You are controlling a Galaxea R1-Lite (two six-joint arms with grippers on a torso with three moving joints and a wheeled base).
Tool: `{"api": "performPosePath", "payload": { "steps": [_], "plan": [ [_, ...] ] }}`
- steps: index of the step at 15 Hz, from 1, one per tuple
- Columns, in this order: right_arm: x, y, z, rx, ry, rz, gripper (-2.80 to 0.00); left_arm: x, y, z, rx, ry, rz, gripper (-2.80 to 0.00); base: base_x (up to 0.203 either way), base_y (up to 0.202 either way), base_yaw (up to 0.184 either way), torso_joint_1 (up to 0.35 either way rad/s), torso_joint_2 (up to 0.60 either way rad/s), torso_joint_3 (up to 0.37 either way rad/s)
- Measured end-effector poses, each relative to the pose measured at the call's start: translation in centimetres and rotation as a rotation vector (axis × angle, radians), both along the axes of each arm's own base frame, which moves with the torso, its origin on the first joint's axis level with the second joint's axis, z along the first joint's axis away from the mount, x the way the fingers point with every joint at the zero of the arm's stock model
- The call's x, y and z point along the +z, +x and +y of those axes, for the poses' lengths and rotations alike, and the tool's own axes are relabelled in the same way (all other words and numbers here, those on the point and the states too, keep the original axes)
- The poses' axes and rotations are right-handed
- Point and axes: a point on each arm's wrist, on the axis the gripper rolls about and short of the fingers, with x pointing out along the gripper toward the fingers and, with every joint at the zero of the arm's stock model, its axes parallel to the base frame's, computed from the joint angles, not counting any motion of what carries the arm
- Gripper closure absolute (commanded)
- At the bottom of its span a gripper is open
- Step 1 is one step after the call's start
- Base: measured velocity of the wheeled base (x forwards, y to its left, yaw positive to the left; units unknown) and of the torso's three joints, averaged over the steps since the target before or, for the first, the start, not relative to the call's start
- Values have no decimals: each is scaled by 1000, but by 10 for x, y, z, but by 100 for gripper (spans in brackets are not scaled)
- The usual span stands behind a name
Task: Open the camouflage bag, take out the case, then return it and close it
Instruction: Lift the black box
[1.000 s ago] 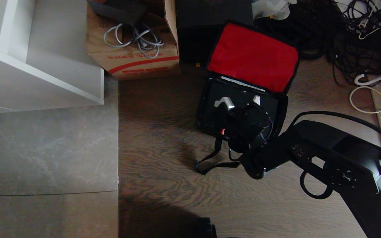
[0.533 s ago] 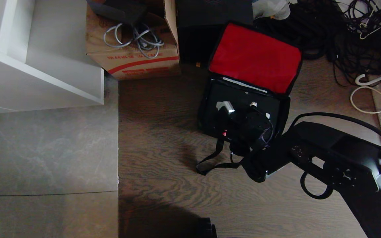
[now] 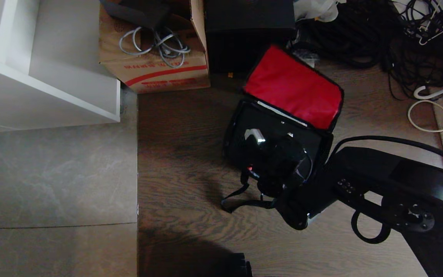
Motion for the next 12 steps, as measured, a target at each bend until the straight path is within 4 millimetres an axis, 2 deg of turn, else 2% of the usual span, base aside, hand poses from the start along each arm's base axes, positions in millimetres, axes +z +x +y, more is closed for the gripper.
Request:
{"api": "performPosePath", "payload": {
  "steps": [6, 12],
  "plan": [
    [-5, -6, 4, 15, -2, 13, 0, 0, 0, 0, 0, 0, 0, 0, 0, 0, 0, 0, 0, 0],
    [5, -8, 1, 13, 24, -10, 0, 0, 0, 0, 0, 0, 0, 0, 0, 0, 0, 0, 0, 0]
  ]
}}
